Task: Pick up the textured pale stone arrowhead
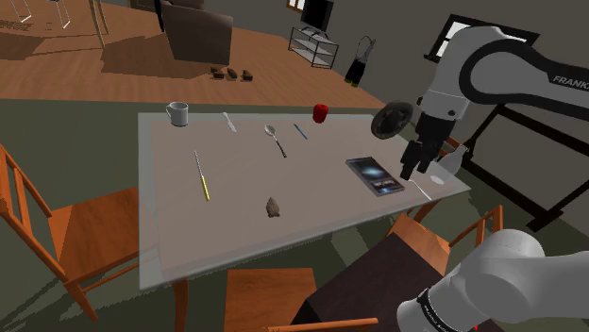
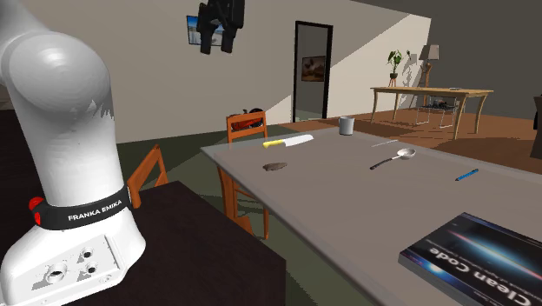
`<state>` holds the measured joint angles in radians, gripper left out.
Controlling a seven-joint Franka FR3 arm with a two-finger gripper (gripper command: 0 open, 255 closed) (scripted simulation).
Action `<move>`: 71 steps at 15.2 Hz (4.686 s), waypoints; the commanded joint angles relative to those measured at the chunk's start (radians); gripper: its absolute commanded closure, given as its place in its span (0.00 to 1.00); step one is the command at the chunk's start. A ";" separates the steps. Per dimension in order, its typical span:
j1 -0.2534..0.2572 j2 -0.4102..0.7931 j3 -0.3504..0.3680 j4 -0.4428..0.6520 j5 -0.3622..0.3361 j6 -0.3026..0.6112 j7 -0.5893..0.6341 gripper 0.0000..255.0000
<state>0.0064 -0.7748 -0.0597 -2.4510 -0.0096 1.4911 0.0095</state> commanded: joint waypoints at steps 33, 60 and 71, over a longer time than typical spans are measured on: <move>0.105 1.080 0.179 0.267 -0.106 0.959 0.396 0.00; 0.160 1.366 0.140 0.482 -0.175 1.050 0.475 1.00; 0.148 1.248 0.158 0.468 -0.152 0.946 0.454 1.00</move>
<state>0.1563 0.4870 0.0966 -1.9800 -0.1639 2.4480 0.4664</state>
